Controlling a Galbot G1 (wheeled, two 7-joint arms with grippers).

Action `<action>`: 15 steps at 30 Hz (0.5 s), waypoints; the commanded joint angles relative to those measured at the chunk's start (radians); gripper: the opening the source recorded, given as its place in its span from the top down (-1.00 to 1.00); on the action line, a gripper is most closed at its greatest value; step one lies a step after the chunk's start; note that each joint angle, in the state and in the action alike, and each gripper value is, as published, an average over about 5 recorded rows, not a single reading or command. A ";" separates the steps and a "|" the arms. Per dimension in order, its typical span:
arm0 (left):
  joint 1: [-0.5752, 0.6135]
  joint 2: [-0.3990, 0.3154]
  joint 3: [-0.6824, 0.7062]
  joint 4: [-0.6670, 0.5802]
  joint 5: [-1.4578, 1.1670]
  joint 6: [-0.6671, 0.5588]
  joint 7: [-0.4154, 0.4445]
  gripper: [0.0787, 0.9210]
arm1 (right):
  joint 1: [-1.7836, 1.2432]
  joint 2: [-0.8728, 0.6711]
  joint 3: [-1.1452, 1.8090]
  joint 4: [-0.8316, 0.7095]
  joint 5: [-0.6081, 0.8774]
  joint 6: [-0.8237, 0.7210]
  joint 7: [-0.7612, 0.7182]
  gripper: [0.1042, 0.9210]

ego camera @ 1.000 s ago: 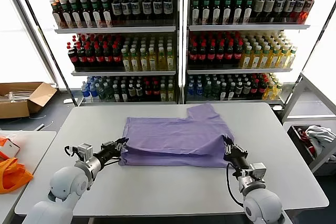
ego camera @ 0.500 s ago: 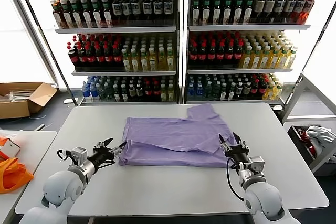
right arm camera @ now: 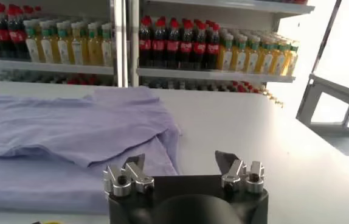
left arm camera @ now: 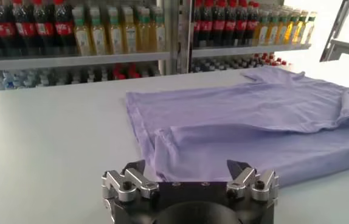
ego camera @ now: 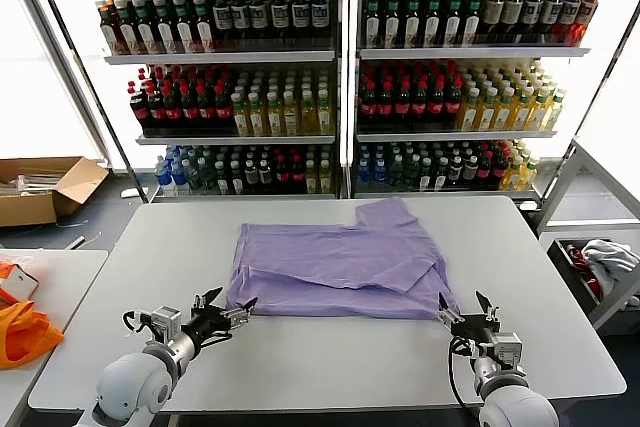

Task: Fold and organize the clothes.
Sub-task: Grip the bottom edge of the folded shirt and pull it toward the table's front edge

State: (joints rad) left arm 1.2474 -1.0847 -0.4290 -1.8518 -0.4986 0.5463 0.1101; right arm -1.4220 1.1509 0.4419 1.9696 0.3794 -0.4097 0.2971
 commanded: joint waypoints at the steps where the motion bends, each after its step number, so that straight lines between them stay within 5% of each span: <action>1: 0.016 -0.020 -0.003 0.017 -0.073 0.016 -0.009 -0.32 | -0.026 0.010 -0.018 -0.017 -0.004 -0.012 0.026 0.08; 15: 0.033 0.000 -0.018 0.023 -0.110 0.019 0.012 0.64 | -0.028 0.000 -0.021 -0.012 0.043 0.002 -0.008 0.97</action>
State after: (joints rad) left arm 1.2621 -1.0880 -0.4404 -1.8260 -0.5681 0.5571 0.1190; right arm -1.4350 1.1492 0.4246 1.9545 0.4000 -0.4055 0.2990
